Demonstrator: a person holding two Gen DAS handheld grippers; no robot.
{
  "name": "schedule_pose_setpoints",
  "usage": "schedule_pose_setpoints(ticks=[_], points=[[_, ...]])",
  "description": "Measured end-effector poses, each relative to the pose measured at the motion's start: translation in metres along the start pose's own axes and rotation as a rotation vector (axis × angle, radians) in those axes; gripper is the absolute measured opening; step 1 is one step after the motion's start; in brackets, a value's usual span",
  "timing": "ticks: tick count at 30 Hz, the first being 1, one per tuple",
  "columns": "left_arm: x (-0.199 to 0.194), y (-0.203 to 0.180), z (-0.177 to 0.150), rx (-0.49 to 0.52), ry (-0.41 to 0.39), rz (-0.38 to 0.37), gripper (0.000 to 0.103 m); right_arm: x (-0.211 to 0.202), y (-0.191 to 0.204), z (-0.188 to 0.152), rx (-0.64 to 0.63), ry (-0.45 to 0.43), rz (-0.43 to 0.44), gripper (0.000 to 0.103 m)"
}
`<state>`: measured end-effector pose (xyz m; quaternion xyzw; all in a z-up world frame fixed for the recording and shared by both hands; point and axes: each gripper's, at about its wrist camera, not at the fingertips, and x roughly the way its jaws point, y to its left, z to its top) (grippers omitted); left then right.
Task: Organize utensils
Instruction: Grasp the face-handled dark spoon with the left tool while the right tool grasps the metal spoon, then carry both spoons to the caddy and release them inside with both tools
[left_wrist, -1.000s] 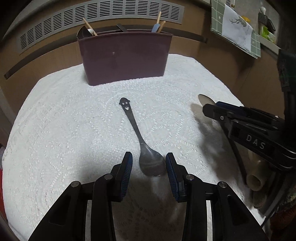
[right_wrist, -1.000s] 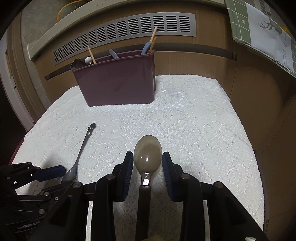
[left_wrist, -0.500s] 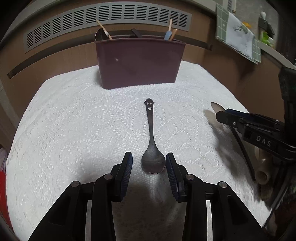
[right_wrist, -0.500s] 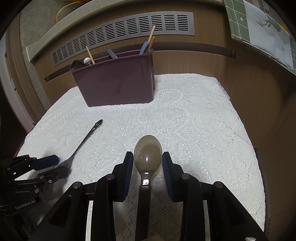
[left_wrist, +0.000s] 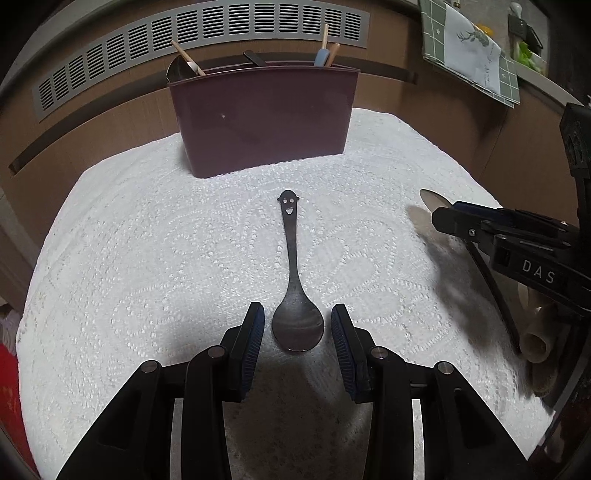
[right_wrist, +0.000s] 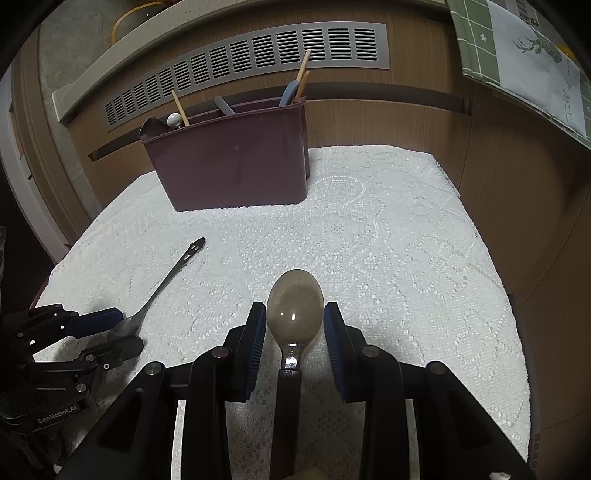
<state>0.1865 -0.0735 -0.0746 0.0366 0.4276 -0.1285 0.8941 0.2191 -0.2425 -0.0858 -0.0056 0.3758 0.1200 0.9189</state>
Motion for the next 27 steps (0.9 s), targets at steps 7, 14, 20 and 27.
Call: schedule_pose_setpoints(ticks=[7,14,20,27], points=[[0.0,0.002,0.0,-0.006,-0.001,0.001,0.038,0.0,0.0,0.0,0.0,0.0,0.0,0.03],[-0.006,0.01,-0.002,-0.047,-0.022,-0.014,0.029,0.0,0.0,0.001,0.001,0.002,0.001,0.03],[-0.043,0.023,0.008,-0.064,-0.146,-0.006,0.029,0.003,0.001,0.001,-0.01,0.023,-0.001,0.03],[-0.069,0.036,0.02,-0.077,-0.221,0.015,0.029,0.018,0.004,0.003,-0.031,0.111,-0.001,0.031]])
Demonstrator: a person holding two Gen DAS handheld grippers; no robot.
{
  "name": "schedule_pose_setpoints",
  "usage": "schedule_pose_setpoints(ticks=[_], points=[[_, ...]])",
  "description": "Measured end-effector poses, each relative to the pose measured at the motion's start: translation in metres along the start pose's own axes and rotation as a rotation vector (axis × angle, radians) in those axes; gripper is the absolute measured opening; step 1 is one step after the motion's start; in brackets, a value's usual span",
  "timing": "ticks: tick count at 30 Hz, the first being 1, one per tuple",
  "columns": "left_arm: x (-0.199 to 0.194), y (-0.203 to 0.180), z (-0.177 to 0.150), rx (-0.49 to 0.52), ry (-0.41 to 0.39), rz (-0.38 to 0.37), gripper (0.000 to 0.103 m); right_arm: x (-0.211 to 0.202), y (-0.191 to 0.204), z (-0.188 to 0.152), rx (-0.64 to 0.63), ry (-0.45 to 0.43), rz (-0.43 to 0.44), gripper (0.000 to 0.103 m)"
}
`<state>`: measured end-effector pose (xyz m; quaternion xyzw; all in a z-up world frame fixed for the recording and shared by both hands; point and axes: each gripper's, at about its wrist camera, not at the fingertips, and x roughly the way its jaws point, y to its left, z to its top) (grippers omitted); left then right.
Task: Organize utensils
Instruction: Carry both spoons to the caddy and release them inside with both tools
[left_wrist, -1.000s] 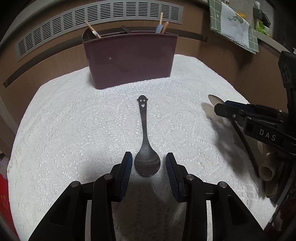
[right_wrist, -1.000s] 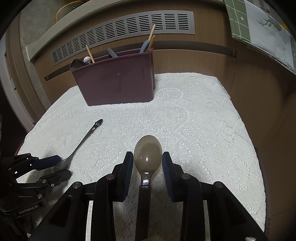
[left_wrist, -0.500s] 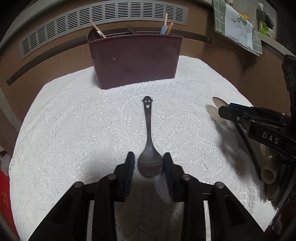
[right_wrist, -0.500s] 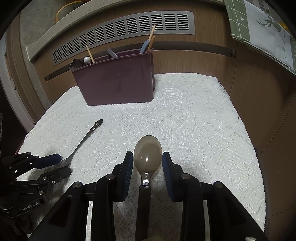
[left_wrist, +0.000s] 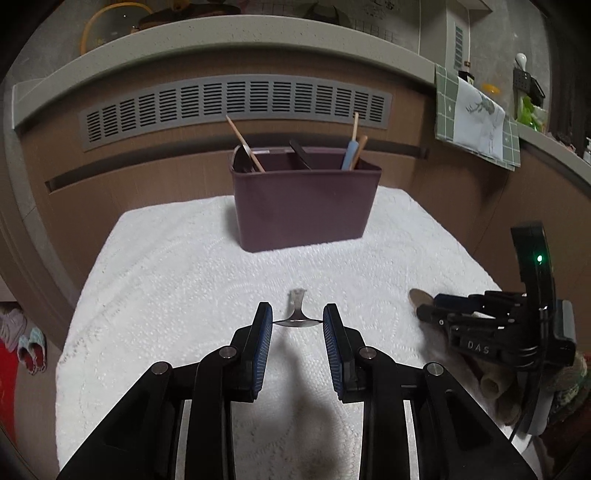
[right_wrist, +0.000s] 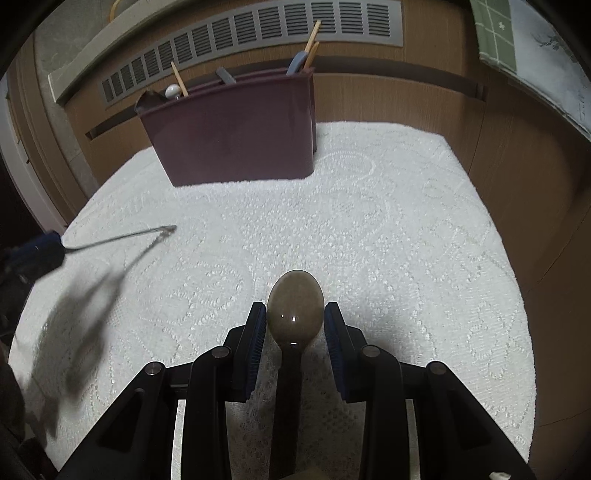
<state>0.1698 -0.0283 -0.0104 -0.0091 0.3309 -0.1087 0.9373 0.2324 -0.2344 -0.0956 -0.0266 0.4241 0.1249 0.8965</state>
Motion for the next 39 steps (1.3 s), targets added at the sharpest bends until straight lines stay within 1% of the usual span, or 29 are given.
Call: schedule_pose_setpoints(ticks=[8,13,17,19,20,22,23,25,27,29,32,34,39], points=[[0.0,0.003,-0.003,-0.021,0.009,-0.002,0.029,0.007,0.011,0.006,-0.063,0.025,-0.053,0.032],[0.001,0.004,-0.002,-0.023,0.01,-0.004,0.029,0.009,0.008,0.01,-0.052,0.032,-0.05,0.032],[0.002,0.005,-0.002,-0.027,0.015,-0.004,0.029,0.009,0.004,0.011,-0.034,0.047,-0.027,0.034],[0.002,0.005,-0.002,-0.028,0.016,-0.004,0.029,0.01,0.006,0.012,-0.053,0.059,-0.025,0.036],[0.002,0.005,-0.001,-0.028,0.015,-0.004,0.029,0.01,0.008,0.014,-0.084,0.069,-0.024,0.037],[0.003,0.005,-0.001,-0.028,0.015,-0.004,0.029,0.011,0.009,0.014,-0.098,0.065,-0.026,0.036],[0.002,0.005,-0.001,-0.028,0.013,-0.004,0.029,0.011,0.009,0.013,-0.095,0.055,-0.029,0.035],[0.001,0.005,-0.001,-0.028,0.009,-0.004,0.029,0.01,0.011,0.012,-0.108,0.032,-0.046,0.03],[-0.003,0.005,0.0,-0.029,0.0,-0.003,0.029,0.008,0.013,0.013,-0.127,0.026,-0.056,0.03],[-0.01,0.005,0.003,-0.029,-0.016,-0.002,0.029,-0.001,0.015,0.014,-0.133,-0.007,-0.048,0.03],[-0.021,0.004,0.008,-0.026,-0.041,-0.001,0.029,-0.025,0.016,0.02,-0.129,-0.089,-0.024,0.03],[-0.027,0.005,0.012,-0.027,-0.05,-0.008,0.029,-0.039,0.016,0.024,-0.116,-0.129,-0.002,0.03],[-0.039,0.006,0.021,-0.03,-0.063,-0.013,0.029,-0.068,0.013,0.033,-0.08,-0.196,0.038,0.03]])
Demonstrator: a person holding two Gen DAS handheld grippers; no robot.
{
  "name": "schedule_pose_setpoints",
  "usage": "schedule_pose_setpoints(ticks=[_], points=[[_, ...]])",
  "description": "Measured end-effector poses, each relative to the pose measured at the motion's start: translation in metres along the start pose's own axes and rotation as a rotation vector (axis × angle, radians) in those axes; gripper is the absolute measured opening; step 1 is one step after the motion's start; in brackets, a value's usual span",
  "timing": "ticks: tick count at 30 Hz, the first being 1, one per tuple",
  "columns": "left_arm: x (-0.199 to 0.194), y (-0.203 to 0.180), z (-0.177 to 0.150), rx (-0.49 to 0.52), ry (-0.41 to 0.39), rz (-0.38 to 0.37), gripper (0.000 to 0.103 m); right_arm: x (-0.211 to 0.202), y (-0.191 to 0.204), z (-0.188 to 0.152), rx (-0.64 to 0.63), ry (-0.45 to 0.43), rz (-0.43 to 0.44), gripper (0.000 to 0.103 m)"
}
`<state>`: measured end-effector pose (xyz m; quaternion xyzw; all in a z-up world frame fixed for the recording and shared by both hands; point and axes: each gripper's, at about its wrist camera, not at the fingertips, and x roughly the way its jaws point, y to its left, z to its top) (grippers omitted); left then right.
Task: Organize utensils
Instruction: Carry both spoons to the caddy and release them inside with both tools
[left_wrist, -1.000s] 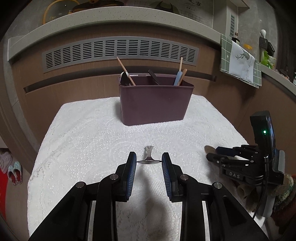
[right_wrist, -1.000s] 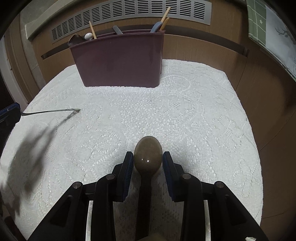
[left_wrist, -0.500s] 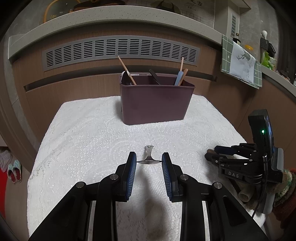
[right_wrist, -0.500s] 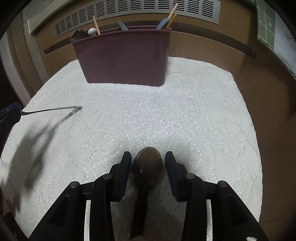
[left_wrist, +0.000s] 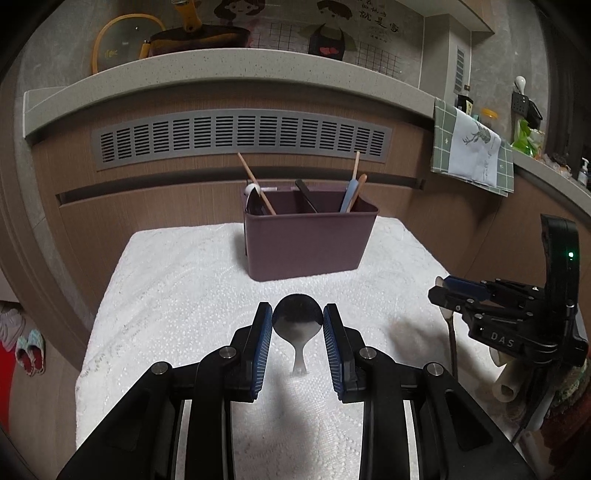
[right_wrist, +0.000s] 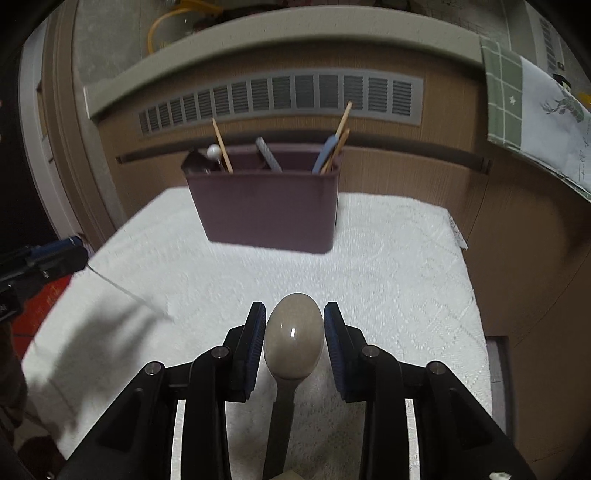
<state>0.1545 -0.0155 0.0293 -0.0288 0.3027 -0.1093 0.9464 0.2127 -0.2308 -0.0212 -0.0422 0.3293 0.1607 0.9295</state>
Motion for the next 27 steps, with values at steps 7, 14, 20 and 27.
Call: schedule_pose_setpoints(ticks=[7,14,20,27], points=[[-0.007,0.001,0.004,-0.011,-0.007,-0.017,0.029,-0.018,0.005,0.006,-0.011,-0.051,0.003,0.03],[-0.015,-0.001,0.011,-0.007,-0.02,-0.035,0.029,-0.023,0.006,0.008,-0.01,-0.074,0.001,0.03],[-0.048,-0.005,0.081,0.038,-0.157,-0.041,0.029,-0.057,0.006,0.056,-0.013,-0.237,-0.025,0.03],[-0.037,0.016,0.178,0.033,-0.226,-0.102,0.029,-0.086,0.009,0.164,-0.039,-0.504,-0.08,0.03]])
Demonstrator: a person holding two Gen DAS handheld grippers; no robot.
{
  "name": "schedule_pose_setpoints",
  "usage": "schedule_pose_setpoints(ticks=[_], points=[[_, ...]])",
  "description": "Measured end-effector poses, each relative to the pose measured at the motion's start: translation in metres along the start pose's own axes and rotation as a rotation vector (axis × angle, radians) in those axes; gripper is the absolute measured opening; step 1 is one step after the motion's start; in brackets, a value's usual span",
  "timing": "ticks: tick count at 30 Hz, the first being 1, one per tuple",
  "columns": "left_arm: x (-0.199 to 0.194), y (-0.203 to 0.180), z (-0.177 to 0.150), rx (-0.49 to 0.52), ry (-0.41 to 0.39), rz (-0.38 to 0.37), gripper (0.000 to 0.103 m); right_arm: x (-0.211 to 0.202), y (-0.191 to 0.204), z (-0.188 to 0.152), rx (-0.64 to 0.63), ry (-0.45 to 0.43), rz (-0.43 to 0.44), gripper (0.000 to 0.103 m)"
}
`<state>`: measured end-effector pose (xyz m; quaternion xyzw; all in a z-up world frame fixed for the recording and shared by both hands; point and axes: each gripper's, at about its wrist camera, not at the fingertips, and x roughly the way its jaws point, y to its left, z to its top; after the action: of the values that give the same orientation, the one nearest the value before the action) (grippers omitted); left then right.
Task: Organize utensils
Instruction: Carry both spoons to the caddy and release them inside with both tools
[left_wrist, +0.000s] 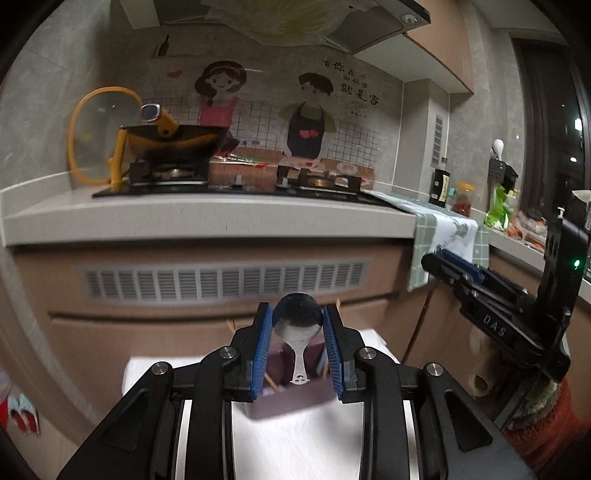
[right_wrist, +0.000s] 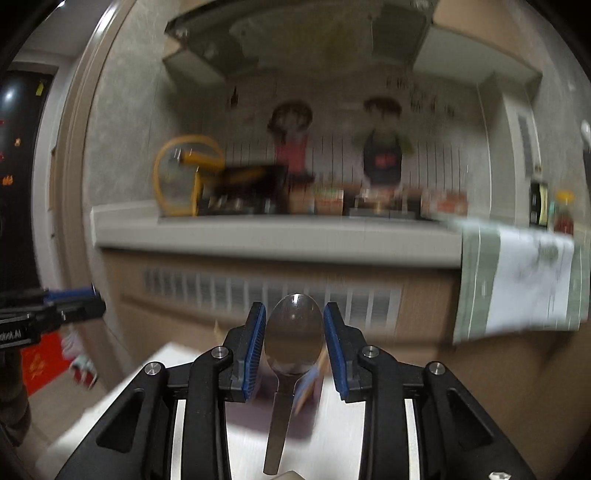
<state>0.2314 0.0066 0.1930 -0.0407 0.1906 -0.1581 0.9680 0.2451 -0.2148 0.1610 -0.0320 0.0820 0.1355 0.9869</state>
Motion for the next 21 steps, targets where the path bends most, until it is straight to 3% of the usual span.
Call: schedule_pose_setpoints(ticks=[3,8,15,18,21], points=[[0.032,0.011,0.013,-0.002,0.043,-0.012,0.029,0.031,-0.001,0.013,0.006,-0.008,-0.005,0.03],[0.091,0.036,0.017,-0.074,0.153,-0.049,0.029,0.08,0.003,0.007,-0.029,0.026,-0.02,0.03],[0.153,0.042,-0.01,-0.083,0.251,-0.056,0.029,0.125,0.001,-0.017,-0.035,0.091,-0.026,0.03],[0.176,0.046,-0.029,-0.104,0.29,-0.062,0.03,0.148,-0.005,-0.04,-0.026,0.154,-0.031,0.03],[0.191,0.047,-0.049,-0.107,0.325,-0.076,0.035,0.172,-0.013,-0.069,0.004,0.298,0.063,0.03]])
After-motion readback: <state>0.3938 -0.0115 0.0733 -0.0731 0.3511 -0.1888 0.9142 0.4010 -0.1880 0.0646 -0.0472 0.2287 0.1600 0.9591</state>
